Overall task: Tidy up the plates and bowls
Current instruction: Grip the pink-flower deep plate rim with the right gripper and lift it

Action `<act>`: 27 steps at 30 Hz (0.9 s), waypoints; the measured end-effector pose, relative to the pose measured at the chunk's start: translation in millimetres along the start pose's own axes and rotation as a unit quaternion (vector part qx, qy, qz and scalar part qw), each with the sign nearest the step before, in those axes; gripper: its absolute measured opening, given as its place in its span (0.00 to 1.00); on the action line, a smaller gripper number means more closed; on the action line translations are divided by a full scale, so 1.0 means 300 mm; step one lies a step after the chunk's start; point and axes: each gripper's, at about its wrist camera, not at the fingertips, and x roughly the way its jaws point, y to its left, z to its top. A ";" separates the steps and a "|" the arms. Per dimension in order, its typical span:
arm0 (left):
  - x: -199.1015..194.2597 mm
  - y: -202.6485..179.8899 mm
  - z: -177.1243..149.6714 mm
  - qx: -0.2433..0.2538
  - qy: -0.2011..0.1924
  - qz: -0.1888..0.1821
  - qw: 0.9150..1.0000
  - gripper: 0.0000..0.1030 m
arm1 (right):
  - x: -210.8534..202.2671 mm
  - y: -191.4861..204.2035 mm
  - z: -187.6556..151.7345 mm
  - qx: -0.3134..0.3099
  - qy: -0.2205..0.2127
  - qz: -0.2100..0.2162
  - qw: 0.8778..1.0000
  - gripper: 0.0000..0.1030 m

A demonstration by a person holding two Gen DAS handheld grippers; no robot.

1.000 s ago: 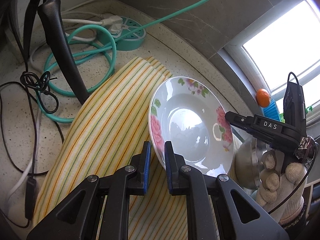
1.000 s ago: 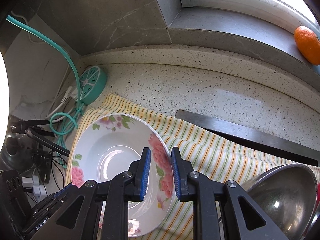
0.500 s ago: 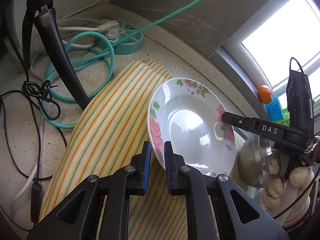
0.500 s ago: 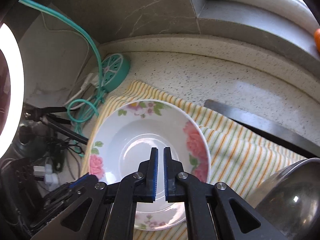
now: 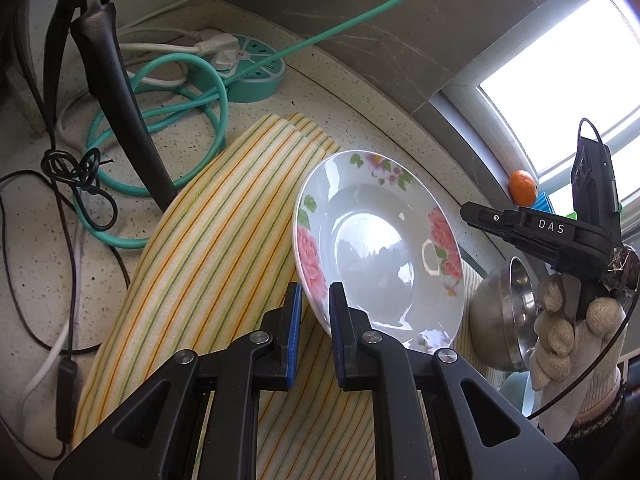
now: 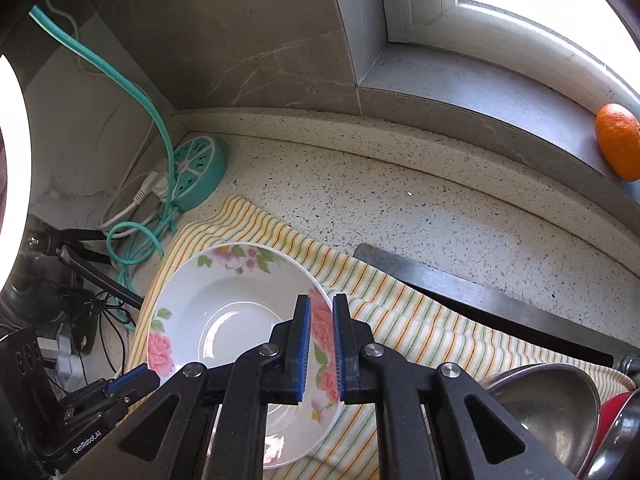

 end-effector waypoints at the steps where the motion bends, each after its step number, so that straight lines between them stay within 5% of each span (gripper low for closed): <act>1: 0.001 0.001 0.001 -0.001 0.000 0.000 1.000 0.11 | 0.005 -0.007 0.004 0.003 0.005 0.008 1.000 0.13; 27: 0.021 0.015 0.017 -0.011 0.010 -0.009 1.000 0.11 | 0.097 -0.033 0.032 0.008 0.064 0.034 0.997 0.13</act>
